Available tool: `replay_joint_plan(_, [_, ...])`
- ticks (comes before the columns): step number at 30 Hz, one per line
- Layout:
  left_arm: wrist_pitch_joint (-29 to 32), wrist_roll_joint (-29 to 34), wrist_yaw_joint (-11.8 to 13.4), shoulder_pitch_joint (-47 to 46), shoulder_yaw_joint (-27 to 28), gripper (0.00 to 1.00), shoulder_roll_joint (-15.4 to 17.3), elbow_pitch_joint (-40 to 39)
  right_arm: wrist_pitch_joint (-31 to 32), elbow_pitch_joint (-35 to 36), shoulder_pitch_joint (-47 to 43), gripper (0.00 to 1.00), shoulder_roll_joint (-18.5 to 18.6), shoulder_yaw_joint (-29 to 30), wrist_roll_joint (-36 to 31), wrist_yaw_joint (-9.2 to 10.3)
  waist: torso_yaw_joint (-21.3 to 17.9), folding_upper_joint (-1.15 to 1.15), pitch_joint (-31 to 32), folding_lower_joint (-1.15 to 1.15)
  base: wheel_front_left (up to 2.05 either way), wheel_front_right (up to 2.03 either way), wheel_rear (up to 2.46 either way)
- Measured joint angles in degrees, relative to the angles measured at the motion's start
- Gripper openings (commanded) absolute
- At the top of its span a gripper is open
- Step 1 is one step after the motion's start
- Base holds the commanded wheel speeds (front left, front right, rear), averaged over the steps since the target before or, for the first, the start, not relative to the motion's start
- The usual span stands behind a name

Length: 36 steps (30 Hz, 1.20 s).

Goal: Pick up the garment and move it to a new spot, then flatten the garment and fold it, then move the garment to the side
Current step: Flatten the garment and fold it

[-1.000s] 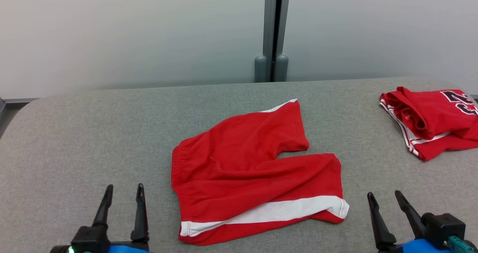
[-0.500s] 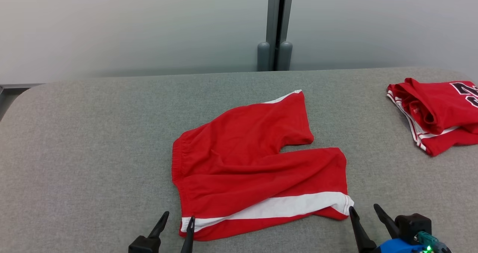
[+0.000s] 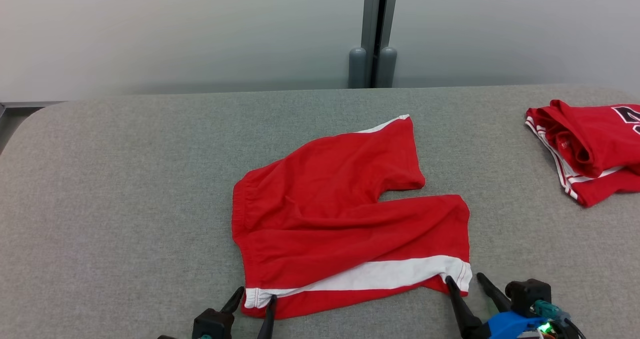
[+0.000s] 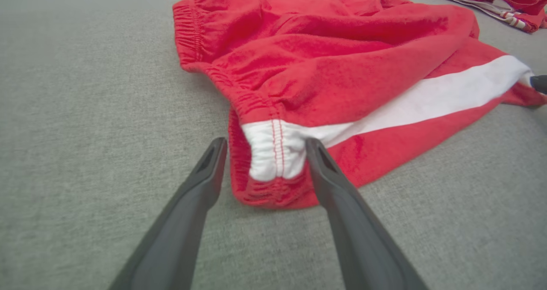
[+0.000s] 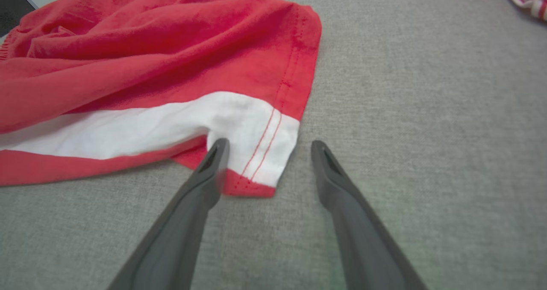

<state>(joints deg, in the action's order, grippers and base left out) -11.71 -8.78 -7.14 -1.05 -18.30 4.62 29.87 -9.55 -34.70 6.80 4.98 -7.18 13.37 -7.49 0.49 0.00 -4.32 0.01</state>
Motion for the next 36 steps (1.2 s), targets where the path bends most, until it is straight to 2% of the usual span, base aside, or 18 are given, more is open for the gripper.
replay_joint_plan(12, [-0.4,-2.4,-0.1,-3.3,-2.7,1.00,-0.4,5.1,-3.7,-5.4,3.7,1.00,-0.2,-6.1,6.7,0.00,0.1,0.00,-0.2,0.00,0.00,0.00,0.00])
replay_joint_plan(13, [-0.5,-2.6,-0.1,-3.6,-2.8,0.99,-0.4,5.3,-3.8,-5.7,3.8,0.56,-0.2,-6.5,7.4,0.00,0.1,0.00,-0.2,0.00,0.00,0.00,0.00])
replay_joint_plan(14, [-0.5,-3.0,-0.3,-3.9,-2.9,0.91,-0.4,5.6,-4.1,-5.9,3.8,0.41,-0.2,-7.0,8.0,0.00,0.1,0.00,-0.3,0.00,0.00,0.00,0.00])
replay_joint_plan(15, [-0.5,-3.3,-0.3,-4.1,-3.1,0.77,-0.5,5.9,-4.2,-6.3,3.9,0.00,-0.1,-7.5,8.3,0.00,0.1,0.00,-0.3,0.00,0.00,0.00,0.00])
replay_joint_plan(16, [-0.5,-3.6,-0.3,-4.3,-3.3,0.36,-0.5,6.4,-4.4,-6.7,4.0,0.00,0.0,-7.9,8.6,0.00,0.1,0.00,-0.4,-0.01,0.00,0.00,0.00])
replay_joint_plan(17, [-0.5,-4.0,-0.3,-4.6,-3.5,0.06,-0.6,6.8,-4.4,-7.0,4.3,0.00,0.2,-8.2,8.9,0.00,0.1,0.00,-0.4,0.00,0.00,0.00,0.00])
replay_joint_plan(18, [-0.6,-4.3,-0.3,-4.9,-3.8,0.00,-0.6,7.0,-4.7,-6.9,4.5,0.00,0.3,-8.3,9.0,0.00,0.0,0.00,-0.4,0.00,0.00,0.00,0.00])
replay_joint_plan(24, [-1.9,-5.8,-0.3,-5.9,-4.4,0.00,-0.8,6.7,-5.3,-5.2,4.5,0.00,0.7,-7.2,8.8,0.00,-0.2,0.00,-0.1,-0.01,0.00,0.00,0.00])
replay_joint_plan(32, [-2.8,-7.0,-0.3,-5.4,-3.8,0.00,0.5,-0.8,-5.4,5.6,0.5,0.00,2.4,-4.1,5.8,0.00,-0.5,0.00,0.7,-0.01,0.00,0.00,0.00])
replay_joint_plan(36, [-1.9,-7.9,-0.3,-7.5,-2.9,0.00,1.4,-6.2,-5.4,10.0,2.2,0.00,3.9,-3.0,4.7,-0.01,-1.2,0.00,-0.7,-0.01,0.00,0.00,0.00])
